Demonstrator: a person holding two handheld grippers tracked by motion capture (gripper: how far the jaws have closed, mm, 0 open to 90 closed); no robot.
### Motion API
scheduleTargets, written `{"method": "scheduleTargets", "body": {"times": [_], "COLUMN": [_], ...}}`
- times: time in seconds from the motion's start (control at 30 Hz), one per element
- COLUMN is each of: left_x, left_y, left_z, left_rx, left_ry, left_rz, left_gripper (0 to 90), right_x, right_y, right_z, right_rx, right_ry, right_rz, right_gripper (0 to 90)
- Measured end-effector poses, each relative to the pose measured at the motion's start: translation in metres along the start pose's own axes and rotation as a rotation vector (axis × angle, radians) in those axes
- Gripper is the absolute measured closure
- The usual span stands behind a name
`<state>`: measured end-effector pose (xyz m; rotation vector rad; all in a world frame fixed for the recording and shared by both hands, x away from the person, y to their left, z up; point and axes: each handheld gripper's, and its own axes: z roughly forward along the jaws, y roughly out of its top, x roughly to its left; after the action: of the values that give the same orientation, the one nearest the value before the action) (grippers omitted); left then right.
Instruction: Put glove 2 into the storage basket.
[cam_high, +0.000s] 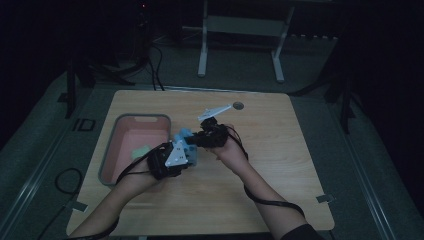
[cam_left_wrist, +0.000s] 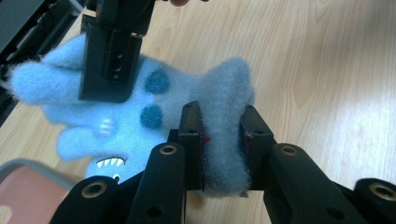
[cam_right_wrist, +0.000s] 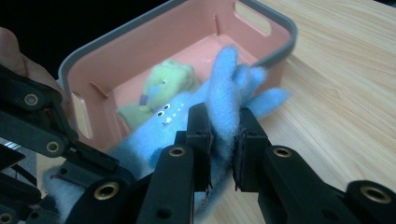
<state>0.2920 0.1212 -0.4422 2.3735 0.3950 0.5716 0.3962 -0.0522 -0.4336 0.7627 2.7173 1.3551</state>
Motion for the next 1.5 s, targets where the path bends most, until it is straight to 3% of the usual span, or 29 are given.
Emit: {"method": "scheduleTargets", "body": {"times": [0.23, 0.67, 1.0, 1.23, 1.5], "left_x": [0.006, 0.015, 0.020, 0.021, 0.026], "left_y": [-0.017, -0.059, -0.087, -0.104, -0.109], "left_z": [-0.015, -0.040, -0.056, -0.046, -0.026], "left_rx": [0.023, 0.069, 0.106, 0.118, 0.176], "left_ry": [0.021, 0.051, 0.052, 0.030, -0.009], "left_rz": [-0.010, -0.068, -0.100, -0.109, -0.115], "left_gripper": [75.7, 75.7, 75.7, 75.7, 75.6], "right_x": [0.012, 0.039, 0.055, 0.051, 0.042], "right_y": [0.012, 0.038, 0.050, 0.041, 0.031], "right_z": [0.019, 0.066, 0.099, 0.118, 0.135], "right_rx": [0.002, 0.030, 0.055, 0.084, 0.131], "right_ry": [0.024, 0.082, 0.117, 0.127, 0.106], "right_rz": [-0.018, -0.058, -0.079, -0.050, -0.022], "right_gripper": [79.5, 79.6, 79.6, 79.7, 79.7]}}
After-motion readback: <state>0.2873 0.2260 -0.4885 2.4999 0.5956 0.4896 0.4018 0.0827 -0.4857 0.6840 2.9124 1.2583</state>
